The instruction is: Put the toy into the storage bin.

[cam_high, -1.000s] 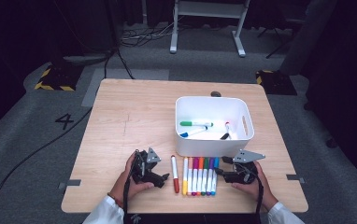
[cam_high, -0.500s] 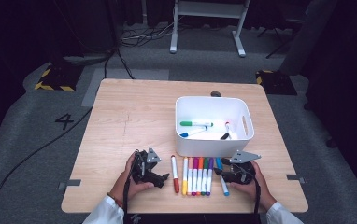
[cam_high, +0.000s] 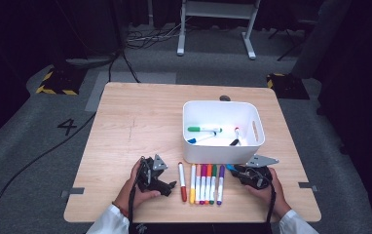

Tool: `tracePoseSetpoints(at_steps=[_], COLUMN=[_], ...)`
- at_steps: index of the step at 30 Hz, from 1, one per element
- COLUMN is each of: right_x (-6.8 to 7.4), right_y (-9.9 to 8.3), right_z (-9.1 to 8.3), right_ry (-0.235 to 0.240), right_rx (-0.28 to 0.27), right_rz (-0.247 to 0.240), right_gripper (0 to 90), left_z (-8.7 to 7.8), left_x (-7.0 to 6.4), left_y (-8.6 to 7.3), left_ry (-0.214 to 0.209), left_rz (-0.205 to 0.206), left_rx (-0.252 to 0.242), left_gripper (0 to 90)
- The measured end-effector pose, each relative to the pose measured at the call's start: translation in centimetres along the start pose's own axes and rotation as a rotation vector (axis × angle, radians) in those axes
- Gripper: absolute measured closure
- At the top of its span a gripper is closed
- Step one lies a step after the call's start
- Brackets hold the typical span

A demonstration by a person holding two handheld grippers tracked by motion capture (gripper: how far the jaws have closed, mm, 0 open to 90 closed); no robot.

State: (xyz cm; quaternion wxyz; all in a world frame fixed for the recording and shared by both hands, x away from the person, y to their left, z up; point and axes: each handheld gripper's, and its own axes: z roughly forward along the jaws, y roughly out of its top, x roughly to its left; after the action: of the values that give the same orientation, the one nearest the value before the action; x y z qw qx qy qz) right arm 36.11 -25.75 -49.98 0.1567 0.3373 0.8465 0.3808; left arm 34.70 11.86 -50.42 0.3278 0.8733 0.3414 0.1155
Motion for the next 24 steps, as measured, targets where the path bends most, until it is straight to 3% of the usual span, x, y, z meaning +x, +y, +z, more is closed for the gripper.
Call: tracePoseSetpoints(at_steps=[6,12,24], right_x=[0.0,-0.5,-0.3], right_y=[0.2,-0.1,0.3], right_z=[-0.2,-0.6,-3.8], right_ry=[-0.004,0.041,0.14], right_rx=[0.023,0.02,-0.098], right_rz=[-0.024,-0.045,-0.091], right_gripper=[74.6,74.7,74.9], left_z=[0.0,0.0,0.0], left_x=[0.0,0.0,0.0], left_y=[0.0,0.0,0.0], left_ry=[-0.001,-0.003,-0.003], left_rz=[0.0,0.002,0.002], left_rx=[0.001,0.002,0.002], left_gripper=[0.3,0.2,0.1])
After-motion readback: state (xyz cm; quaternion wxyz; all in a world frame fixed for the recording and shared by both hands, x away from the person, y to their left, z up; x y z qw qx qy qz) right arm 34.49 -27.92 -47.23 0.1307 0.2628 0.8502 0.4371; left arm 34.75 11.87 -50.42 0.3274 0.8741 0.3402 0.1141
